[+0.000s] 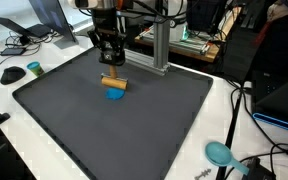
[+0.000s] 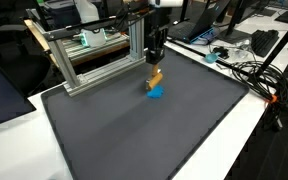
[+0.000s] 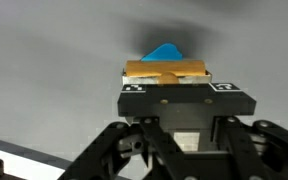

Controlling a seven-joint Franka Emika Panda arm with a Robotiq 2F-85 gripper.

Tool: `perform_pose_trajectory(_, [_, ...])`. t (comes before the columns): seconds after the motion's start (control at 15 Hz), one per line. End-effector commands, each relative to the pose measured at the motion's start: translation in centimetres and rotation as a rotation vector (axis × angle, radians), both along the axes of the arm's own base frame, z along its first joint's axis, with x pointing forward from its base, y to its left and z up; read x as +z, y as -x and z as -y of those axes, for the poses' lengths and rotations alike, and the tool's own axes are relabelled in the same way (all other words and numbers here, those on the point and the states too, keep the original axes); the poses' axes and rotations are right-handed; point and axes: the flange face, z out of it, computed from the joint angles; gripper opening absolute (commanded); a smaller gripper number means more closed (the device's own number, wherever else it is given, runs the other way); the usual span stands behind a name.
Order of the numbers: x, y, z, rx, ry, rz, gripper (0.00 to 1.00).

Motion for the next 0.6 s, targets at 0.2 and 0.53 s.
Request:
perform_pose_trajectory(0.2, [-1.8,-0.9,0.6,0.012,0.003,0.032,0.22])
perform_pose_trajectory(0.53, [-2.7,-1.7,0.3,0.027,-0.003,0.047,0.22])
